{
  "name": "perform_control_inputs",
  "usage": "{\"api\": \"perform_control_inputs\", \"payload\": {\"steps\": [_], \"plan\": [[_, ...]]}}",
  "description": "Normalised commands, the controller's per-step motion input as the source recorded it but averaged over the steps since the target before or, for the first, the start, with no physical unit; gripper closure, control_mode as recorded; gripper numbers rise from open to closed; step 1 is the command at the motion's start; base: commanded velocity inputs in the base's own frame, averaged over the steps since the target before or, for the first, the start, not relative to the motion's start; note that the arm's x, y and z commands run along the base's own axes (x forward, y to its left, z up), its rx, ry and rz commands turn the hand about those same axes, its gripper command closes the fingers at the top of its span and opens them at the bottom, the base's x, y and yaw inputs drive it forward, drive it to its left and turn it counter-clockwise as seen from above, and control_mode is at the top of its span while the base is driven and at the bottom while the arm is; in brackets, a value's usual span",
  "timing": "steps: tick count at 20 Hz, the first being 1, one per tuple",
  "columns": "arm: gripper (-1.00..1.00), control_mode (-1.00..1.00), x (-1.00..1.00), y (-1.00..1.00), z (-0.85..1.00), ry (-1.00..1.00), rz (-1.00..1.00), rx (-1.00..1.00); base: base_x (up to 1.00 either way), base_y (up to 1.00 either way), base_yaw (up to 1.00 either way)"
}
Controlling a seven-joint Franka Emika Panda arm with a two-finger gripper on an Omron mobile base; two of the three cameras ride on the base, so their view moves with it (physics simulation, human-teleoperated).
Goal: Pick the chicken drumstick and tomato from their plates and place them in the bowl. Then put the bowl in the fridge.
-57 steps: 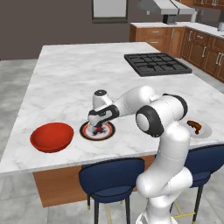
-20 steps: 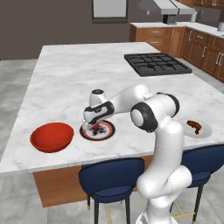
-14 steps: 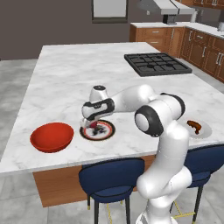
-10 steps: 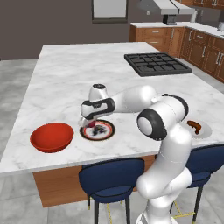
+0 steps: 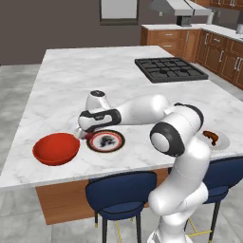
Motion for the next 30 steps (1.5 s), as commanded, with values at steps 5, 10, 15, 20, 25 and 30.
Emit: {"api": "perform_control_inputs", "payload": {"steps": [5,10,15,20,25,30], "plan": [[1.0,-1.0,0.0,0.61,0.11,0.0,0.0,0.0,0.0,0.0,0.0],[1.0,-1.0,0.0,0.54,-0.01,0.0,0.0,0.0,0.0,0.0,0.0],[1.0,-1.0,0.0,0.37,-0.16,0.0,0.0,-0.02,0.0,0.0,0.0],[1.0,-1.0,-0.05,0.19,-0.26,0.01,0.0,-0.07,0.0,0.0,0.0],[1.0,-1.0,-0.04,0.08,-0.32,0.0,-0.04,-0.05,0.0,0.0,0.0],[1.0,-1.0,0.04,0.05,-0.21,0.0,-0.05,-0.02,0.0,0.0,0.0]]}}
